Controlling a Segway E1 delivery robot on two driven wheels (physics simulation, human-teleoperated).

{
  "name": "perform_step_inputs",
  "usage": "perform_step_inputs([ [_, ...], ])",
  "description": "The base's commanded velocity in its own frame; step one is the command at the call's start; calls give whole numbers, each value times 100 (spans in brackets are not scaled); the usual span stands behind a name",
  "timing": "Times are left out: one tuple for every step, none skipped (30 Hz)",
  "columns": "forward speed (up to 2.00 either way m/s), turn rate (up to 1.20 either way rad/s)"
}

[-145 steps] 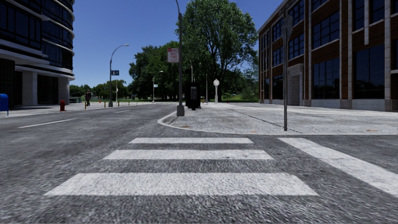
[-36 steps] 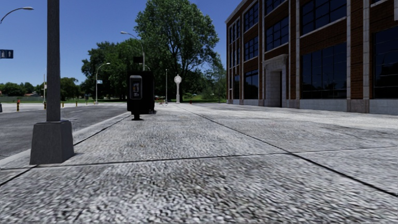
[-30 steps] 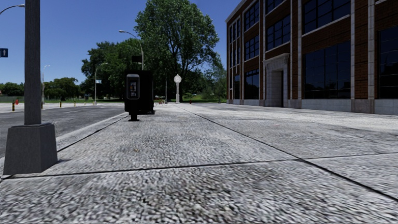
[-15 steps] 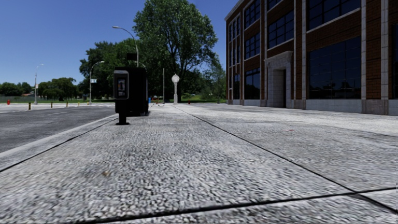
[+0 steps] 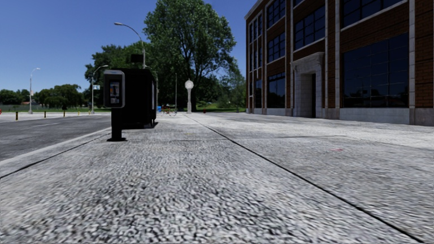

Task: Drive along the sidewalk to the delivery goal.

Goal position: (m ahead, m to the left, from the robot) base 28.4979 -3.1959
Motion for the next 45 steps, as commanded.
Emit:
perform_step_inputs([
  [200,-7],
  [200,0],
  [200,0],
  [200,0],
  [200,0],
  [200,0],
  [200,0],
  [200,0],
  [200,0],
  [200,0],
  [200,0],
  [200,0],
  [200,0],
  [200,0],
  [200,0],
  [200,0],
  [200,0],
  [200,0],
  [200,0],
  [200,0],
  [200,0],
  [200,0],
  [200,0],
  [200,0],
  [200,0],
  [200,0],
  [200,0],
  [200,0],
  [200,0],
  [200,0],
  [200,0],
  [200,0],
  [200,0],
  [200,0],
  [200,0],
  [200,0],
  [200,0],
  [200,0],
  [200,0],
  [200,0],
  [200,0],
  [200,0],
  [200,0],
  [200,0],
  [200,0],
])
